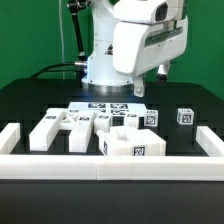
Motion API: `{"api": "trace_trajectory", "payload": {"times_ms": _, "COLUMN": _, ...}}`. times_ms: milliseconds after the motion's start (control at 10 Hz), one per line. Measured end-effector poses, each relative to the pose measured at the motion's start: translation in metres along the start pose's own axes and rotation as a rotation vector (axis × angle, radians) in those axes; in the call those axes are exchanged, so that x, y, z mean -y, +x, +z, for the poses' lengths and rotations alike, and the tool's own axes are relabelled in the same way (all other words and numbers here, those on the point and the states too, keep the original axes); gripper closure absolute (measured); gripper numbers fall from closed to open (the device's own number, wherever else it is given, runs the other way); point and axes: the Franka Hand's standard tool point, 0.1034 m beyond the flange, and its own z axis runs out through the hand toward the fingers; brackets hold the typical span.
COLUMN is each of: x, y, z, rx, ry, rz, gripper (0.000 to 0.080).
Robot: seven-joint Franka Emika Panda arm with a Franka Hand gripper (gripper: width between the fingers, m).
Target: Assemble chair
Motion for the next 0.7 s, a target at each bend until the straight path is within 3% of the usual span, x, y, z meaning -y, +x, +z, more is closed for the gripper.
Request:
{"api": "trace_trajectory", "payload": {"times_ms": 200, "x": 0.001, "y": -0.003, "z": 0.015, "rx": 0.026, "ry": 0.022, "rz": 0.189, "gripper": 0.015}}
{"api": "trace_trajectory", "payload": {"times_ms": 300, "x": -0.005, "y": 0.002, "z": 0.021, "rx": 0.007, "ry": 0.013, "rz": 0.211, "gripper": 0.015}}
{"api": "trace_trajectory", "payload": {"times_ms": 500, "x": -0.016, "y": -0.001, "z": 0.034, "rx": -0.033, "ry": 0.023, "rz": 0.278, "gripper": 0.015}}
{"api": "trace_trajectory", "payload": {"times_ms": 700, "x": -0.014, "y": -0.001, "z": 0.034, "rx": -0.03, "ry": 0.024, "rz": 0.272, "gripper": 0.015}}
